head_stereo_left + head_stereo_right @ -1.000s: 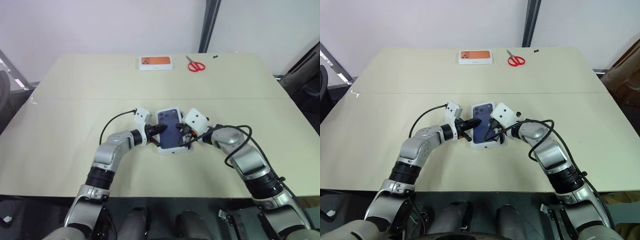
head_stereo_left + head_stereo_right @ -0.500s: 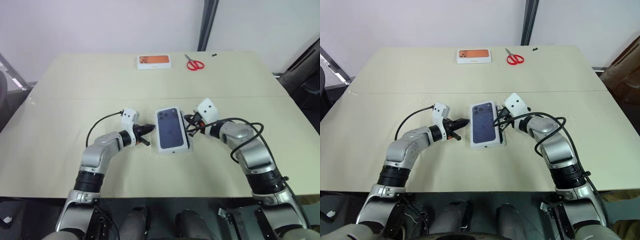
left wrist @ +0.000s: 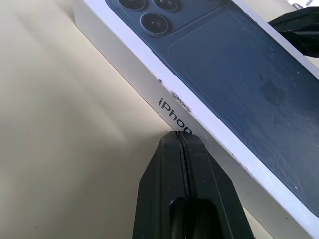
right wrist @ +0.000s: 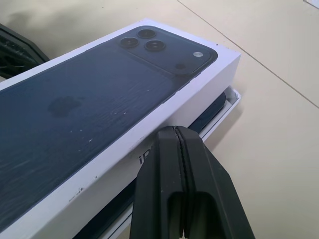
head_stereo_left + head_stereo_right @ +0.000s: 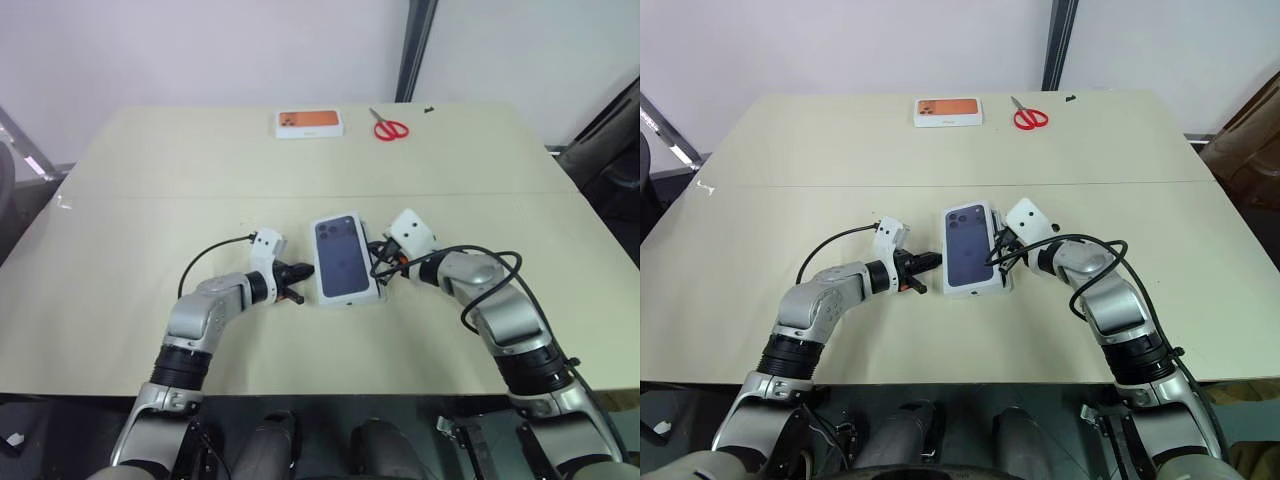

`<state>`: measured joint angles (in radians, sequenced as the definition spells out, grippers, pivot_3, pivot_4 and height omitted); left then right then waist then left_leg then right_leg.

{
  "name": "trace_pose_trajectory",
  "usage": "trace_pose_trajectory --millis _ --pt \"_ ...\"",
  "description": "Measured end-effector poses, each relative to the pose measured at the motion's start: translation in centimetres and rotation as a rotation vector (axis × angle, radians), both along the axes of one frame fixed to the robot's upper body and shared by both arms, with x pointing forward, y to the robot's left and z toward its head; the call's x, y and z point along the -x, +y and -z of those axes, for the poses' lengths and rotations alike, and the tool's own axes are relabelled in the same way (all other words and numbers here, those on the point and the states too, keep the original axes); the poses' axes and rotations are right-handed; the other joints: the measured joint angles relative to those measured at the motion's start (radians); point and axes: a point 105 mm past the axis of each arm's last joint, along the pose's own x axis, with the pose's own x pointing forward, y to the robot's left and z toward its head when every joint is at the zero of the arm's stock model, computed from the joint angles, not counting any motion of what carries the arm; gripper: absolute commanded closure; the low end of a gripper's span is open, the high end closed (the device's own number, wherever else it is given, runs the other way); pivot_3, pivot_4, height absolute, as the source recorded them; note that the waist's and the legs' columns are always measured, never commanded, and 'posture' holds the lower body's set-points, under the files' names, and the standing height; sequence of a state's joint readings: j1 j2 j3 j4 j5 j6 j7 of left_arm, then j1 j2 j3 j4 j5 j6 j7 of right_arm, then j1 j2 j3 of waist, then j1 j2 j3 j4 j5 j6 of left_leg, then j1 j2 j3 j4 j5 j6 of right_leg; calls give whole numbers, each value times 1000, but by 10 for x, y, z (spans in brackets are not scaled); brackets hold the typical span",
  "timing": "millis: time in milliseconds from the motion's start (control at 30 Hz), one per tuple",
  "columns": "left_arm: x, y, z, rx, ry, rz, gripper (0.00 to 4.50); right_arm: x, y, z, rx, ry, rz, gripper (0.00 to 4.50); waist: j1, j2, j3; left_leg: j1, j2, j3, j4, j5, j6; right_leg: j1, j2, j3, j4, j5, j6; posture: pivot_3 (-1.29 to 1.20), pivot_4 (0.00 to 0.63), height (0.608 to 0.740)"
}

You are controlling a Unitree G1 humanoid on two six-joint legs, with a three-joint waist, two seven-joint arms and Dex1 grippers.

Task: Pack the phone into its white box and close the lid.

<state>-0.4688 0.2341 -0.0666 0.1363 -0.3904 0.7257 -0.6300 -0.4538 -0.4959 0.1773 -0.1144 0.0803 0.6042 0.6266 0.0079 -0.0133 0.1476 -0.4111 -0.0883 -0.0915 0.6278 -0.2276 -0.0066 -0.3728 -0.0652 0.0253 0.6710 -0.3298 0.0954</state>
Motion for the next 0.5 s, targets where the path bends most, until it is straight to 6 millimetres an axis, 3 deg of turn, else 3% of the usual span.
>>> trace_pose_trajectory --millis 333,500 --pt "-11 -7 -23 42 -54 -16 4500 -3 -10 -3 14 -17 38 4474 -3 0 1 0 0 0 -1 0 0 0 0 0 0 0 0 0 150 734" --pt "-10 -8 -22 24 -67 -9 4500 -3 -10 -1 20 -16 42 4474 -3 0 2 0 0 0 -1 0 0 -1 0 0 0 0 0 0 150 734"
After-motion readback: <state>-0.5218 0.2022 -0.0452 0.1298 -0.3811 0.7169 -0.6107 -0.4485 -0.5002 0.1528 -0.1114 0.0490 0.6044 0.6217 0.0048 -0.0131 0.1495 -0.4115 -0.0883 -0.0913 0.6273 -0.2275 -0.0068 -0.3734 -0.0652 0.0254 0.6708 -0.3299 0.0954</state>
